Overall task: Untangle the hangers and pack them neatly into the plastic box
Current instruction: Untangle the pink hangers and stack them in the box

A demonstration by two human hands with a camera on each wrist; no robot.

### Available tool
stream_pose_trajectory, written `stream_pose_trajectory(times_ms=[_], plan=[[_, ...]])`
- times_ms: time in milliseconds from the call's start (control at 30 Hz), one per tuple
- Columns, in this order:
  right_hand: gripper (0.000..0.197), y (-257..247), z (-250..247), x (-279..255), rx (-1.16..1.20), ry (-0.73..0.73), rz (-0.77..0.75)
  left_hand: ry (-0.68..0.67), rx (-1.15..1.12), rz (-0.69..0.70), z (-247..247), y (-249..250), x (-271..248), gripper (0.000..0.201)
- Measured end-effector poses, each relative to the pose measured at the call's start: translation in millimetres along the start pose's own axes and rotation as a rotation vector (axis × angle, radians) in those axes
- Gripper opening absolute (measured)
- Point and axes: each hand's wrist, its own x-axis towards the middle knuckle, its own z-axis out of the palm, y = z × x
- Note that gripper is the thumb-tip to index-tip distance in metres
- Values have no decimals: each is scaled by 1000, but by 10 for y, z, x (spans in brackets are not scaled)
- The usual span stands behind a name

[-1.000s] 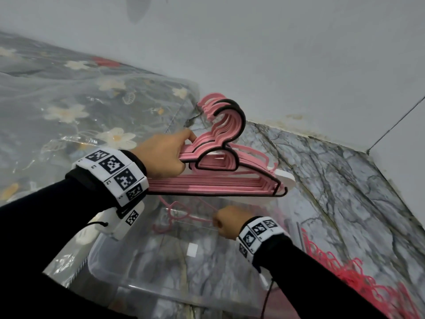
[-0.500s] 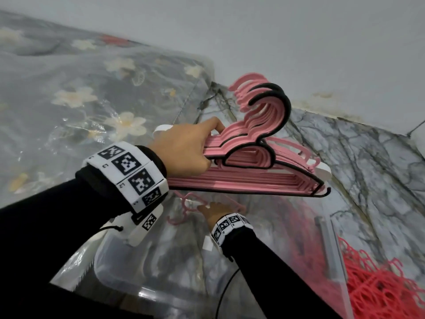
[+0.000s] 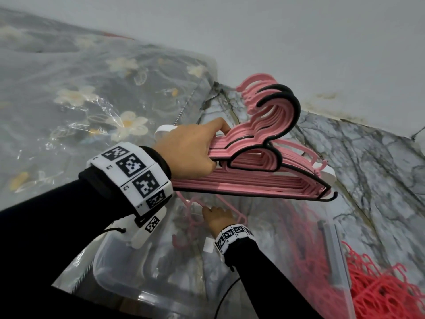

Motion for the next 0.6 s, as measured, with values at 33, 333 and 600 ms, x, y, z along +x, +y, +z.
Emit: stream_pose_trajectory(times_ms=[33, 333, 600], plan=[[36, 25, -4, -40, -18, 22, -25, 0, 5, 0, -1, 6, 1, 52], [33, 221, -366, -646, 301, -17, -128, 46, 34, 28, -35, 91, -24, 47], [25, 420, -858, -1221, 422, 87, -6, 70, 78, 31, -137, 102, -77, 44]])
